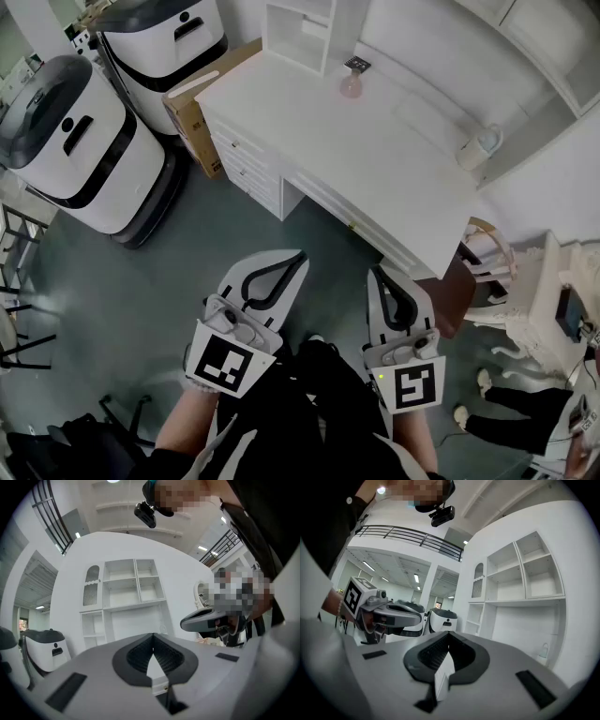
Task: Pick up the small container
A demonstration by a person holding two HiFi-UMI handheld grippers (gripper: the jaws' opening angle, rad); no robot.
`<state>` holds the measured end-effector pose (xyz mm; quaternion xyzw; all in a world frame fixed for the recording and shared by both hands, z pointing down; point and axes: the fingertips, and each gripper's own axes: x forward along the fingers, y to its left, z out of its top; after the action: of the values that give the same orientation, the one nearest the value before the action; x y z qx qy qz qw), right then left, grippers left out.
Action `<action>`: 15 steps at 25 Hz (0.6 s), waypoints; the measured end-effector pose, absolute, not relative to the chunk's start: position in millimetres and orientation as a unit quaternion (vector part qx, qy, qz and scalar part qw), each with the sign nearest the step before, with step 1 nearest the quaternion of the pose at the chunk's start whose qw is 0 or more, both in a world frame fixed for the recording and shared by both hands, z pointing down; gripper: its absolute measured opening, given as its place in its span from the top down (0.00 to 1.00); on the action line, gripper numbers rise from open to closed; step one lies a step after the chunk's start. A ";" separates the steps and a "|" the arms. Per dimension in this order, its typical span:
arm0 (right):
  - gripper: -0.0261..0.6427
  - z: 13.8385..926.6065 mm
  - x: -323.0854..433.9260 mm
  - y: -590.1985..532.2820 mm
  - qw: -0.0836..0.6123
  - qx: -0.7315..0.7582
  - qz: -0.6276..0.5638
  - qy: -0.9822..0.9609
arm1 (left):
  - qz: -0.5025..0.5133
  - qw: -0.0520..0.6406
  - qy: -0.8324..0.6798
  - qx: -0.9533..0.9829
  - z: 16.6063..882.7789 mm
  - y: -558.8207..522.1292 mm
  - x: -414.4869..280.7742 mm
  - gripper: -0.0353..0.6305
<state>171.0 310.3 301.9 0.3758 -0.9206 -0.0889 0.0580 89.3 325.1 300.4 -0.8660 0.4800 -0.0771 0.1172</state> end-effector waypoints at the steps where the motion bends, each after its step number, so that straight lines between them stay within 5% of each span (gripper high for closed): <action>1: 0.96 302.1 171.0 310.3 0.058 0.376 -0.088 -0.921 | -0.078 0.117 0.480 -0.866 300.6 325.1 89.3 0.94; 15: 0.96 299.0 163.7 307.4 0.047 0.393 -0.081 -0.915 | -0.075 0.119 0.476 -0.868 299.9 324.9 77.0 0.94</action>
<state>163.7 307.4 299.0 0.3927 -0.9149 -0.0806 0.0469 77.0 324.9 299.9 -0.8679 0.4764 -0.0753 0.1186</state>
